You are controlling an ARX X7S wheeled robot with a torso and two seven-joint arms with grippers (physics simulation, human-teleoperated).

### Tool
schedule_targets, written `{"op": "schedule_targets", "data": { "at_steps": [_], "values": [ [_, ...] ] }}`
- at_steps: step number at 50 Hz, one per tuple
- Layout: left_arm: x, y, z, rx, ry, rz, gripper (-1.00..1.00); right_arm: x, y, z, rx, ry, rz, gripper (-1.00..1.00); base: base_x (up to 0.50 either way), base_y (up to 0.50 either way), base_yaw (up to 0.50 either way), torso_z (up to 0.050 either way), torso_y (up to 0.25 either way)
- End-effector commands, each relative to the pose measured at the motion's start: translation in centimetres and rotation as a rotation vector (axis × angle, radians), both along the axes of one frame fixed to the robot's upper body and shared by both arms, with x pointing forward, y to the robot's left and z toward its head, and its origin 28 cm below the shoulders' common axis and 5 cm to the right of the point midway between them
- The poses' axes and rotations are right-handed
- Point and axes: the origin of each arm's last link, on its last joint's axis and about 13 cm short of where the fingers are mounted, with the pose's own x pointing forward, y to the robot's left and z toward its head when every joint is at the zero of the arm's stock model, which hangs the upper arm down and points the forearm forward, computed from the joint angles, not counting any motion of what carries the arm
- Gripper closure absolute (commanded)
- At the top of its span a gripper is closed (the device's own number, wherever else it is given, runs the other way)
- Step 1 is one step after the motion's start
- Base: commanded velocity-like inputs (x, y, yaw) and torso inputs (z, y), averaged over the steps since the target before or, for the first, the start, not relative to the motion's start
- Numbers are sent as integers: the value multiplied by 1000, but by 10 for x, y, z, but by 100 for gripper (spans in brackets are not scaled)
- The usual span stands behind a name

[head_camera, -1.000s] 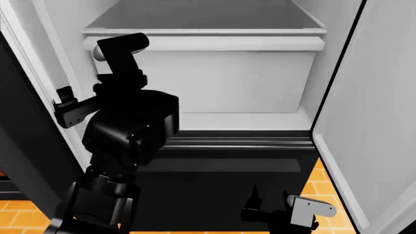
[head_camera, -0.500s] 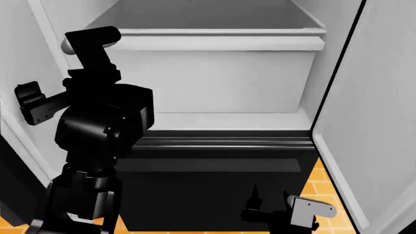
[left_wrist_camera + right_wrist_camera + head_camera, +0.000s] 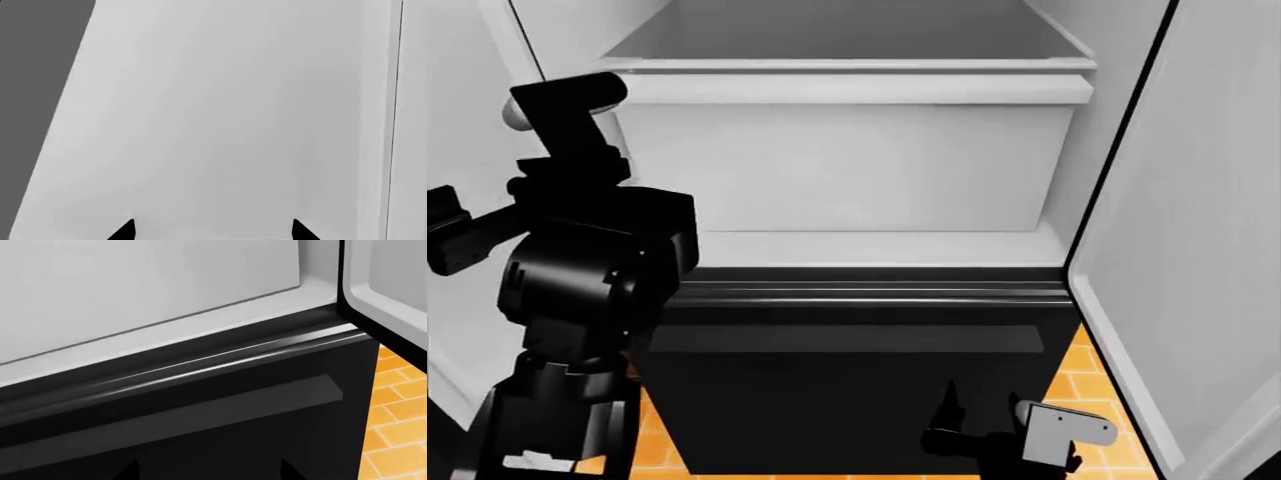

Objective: Open the fridge doors

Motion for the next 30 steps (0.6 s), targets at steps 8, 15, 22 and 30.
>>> {"op": "schedule_targets", "data": {
  "at_steps": [8,15,22,30],
  "values": [
    [-4,28,-10,12,34,40,-100,1,1,0,-5,2,5,-100,0,0,0,0,0],
    [-3,38,-13,23,42,49,-100,1,1,0,-3,2,6,-100,0,0,0,0,0],
    [-4,48,-12,33,47,65,-100,0,1,0,-4,4,6,-100,0,0,0,0,0],
    [-4,58,-14,39,52,80,-100,0,1,-1,-6,5,7,-100,0,0,0,-1,0]
  ]
}}
